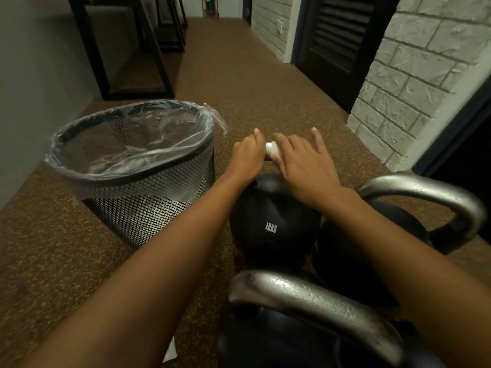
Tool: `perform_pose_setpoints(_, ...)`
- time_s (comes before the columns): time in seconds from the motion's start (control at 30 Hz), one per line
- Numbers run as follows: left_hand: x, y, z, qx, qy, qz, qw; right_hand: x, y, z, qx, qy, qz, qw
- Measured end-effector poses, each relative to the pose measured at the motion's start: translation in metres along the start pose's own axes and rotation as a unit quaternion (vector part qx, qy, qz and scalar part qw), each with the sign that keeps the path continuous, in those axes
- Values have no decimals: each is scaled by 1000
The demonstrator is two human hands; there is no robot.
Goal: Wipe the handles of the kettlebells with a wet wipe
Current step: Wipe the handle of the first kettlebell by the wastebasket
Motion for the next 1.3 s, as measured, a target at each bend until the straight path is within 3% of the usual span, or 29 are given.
perform_pose_setpoints(0.1,-1,0,1,7,5,-1,1000,-8,4,11,23,-21,34,999)
perform_pose_setpoints(0.2,-2,1,3,18,12,-2,1000,-23,6,29,117,-93,88,985)
perform_pose_setpoints(0.27,-2,1,2,21,16,-2,1000,-32,1,40,241,-176,120,947)
perform_pose_setpoints(0.37,-2,1,3,13,19,-3,1000,-40,-11,43,394,-293,181,852)
perform_pose_setpoints(0.43,-3,1,4,8,20,-4,1000,-42,-17,42,431,-342,206,809)
perform_pose_setpoints(0.47,-2,2,4,7,22,-4,1000,-44,-17,41,427,-353,209,806)
perform_pose_setpoints(0.57,-1,1,4,17,20,1,1000,-48,-14,39,366,-318,196,852)
perform_pose_setpoints(0.67,-2,1,4,17,21,7,1000,-37,-5,28,261,-202,156,931)
perform_pose_setpoints(0.73,-3,1,5,12,19,9,1000,-27,0,22,218,-150,122,957)
perform_pose_setpoints(0.87,-5,2,6,27,14,-4,1000,-25,5,28,253,-163,99,948)
perform_pose_setpoints(1.07,-3,1,5,25,17,0,1000,-53,6,48,392,-231,98,885)
perform_pose_setpoints(1.3,-3,2,5,19,13,1,1000,-58,15,45,301,-158,50,939)
Point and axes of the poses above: each hand's wrist, its own x-axis towards the middle knuckle, its own y-axis out of the back of the hand, z = x × y, the point moved 4 cm from there along x, towards the middle knuckle, and after that the axes turned 15 degrees about x, right-handed, at the moved point
